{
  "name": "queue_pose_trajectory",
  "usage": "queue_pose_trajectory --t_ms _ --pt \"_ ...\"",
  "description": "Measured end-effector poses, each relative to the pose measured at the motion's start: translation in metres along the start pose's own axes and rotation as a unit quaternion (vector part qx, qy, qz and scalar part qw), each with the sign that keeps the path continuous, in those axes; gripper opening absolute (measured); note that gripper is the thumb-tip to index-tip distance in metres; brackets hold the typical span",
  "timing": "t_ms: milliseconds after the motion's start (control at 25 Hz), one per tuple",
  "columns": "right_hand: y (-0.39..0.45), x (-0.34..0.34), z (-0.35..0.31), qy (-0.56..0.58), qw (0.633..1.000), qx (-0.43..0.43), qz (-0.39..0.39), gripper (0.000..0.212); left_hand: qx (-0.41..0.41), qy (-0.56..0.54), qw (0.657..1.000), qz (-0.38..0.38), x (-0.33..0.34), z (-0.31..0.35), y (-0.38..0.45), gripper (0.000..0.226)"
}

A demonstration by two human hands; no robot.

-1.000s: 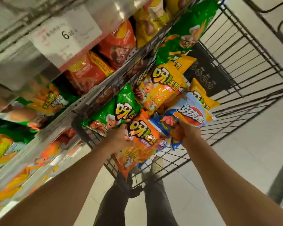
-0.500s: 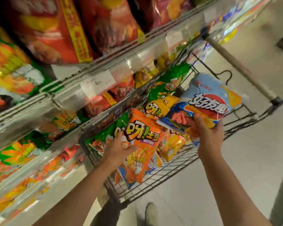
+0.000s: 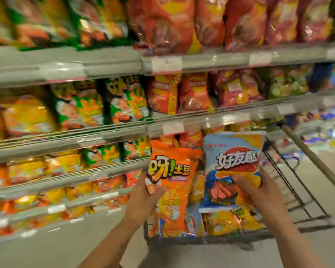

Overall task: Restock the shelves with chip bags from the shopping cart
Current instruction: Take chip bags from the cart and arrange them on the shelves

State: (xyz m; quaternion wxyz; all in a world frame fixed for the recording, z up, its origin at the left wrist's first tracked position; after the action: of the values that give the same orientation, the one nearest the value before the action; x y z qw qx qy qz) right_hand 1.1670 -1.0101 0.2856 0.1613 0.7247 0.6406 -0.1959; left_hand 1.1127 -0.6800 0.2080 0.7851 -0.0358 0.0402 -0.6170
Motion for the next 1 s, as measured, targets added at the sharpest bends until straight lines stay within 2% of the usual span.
queue_pose_trajectory --t_ms 80,200,360,440,560,800,1000 --pt "-0.009 0.018 -0.023 0.018 0.999 -0.011 -0.039 0.053 0.022 0.005 0.999 0.044 -0.031 0.020 -0.019 0.067" --pt "-0.024 0.048 -0.061 0.037 0.997 -0.027 -0.069 0.044 0.050 -0.021 0.994 0.093 -0.078 0.042 -0.047 0.054" --pt "-0.053 0.101 -0.122 0.042 0.991 -0.071 -0.104 0.057 0.083 -0.061 0.985 0.137 -0.150 0.065 -0.088 0.047" --pt "-0.075 0.132 -0.157 0.050 0.986 -0.092 -0.128 0.050 0.096 -0.074 0.979 0.163 -0.193 0.077 -0.109 0.046" --pt "-0.122 0.192 -0.221 0.054 0.976 -0.155 -0.146 0.039 0.135 -0.061 0.964 0.222 -0.276 0.100 -0.144 0.048" --pt "-0.234 0.322 -0.335 0.071 0.950 -0.234 -0.192 0.040 0.201 -0.034 0.931 0.304 -0.462 0.150 -0.212 0.043" --pt "-0.302 0.404 -0.425 0.070 0.926 -0.307 -0.210 0.032 0.235 -0.007 0.906 0.352 -0.580 0.186 -0.256 0.039"
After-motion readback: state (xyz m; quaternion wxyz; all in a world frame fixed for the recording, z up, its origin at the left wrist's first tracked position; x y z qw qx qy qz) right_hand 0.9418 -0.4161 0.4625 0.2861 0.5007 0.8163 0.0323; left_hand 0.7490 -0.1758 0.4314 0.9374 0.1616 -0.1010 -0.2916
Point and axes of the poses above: each hand's wrist, its own y-axis towards the middle knuckle, its own x-axis out of the palm, z = x × y, the point moved 6 cm from there along y, towards the middle knuckle, and after that the axes turned 14 degrees about -y, right-handed, at the moved point
